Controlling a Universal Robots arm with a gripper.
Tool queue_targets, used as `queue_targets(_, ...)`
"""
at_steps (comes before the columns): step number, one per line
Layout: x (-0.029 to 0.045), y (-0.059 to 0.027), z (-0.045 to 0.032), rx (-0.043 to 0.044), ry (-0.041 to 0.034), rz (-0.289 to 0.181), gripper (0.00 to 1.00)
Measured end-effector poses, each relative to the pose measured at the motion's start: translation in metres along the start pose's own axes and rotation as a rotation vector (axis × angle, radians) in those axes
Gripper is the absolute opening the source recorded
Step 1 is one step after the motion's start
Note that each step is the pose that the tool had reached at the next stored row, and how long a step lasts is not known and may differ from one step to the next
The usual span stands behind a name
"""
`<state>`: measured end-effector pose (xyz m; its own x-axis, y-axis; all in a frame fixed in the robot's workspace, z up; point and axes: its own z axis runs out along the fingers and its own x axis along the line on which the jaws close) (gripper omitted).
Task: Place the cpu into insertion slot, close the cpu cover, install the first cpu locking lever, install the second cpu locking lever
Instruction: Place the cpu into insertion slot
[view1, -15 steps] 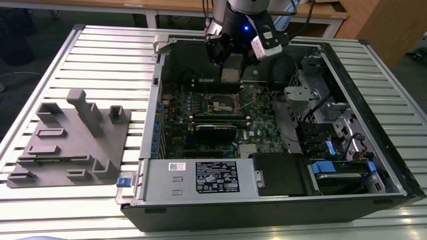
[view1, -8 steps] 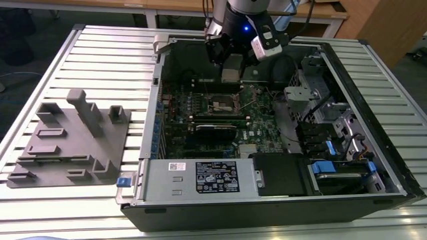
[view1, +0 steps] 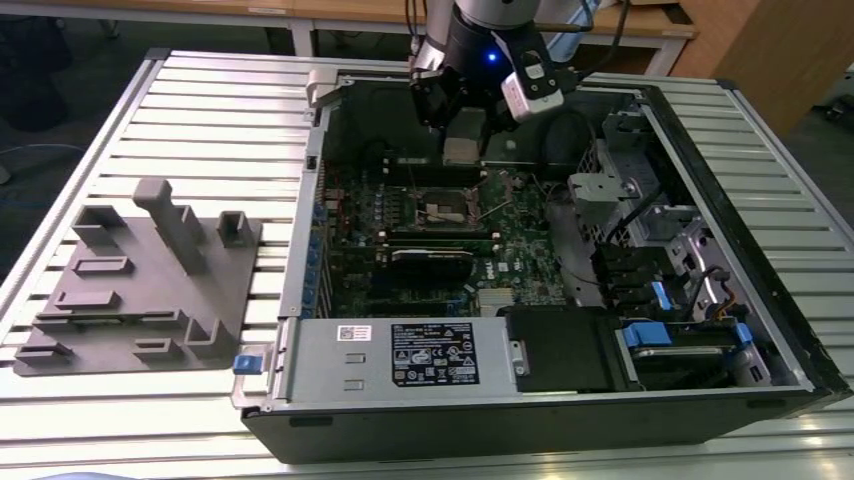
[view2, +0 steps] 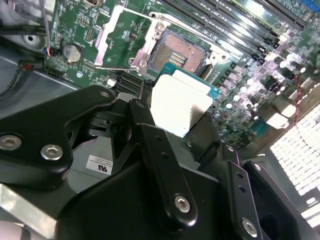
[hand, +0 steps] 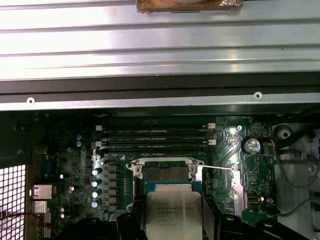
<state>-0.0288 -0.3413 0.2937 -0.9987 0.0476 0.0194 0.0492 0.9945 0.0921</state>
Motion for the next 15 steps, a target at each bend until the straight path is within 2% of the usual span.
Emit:
queue_targets(5,-0.0001,-0.0001,0.0009,-0.0013,-0.0064,0.071,0.54)
queue_targets(15,0.0,-0.0001,0.0009,-0.0014,-0.0067,0.072,0.54)
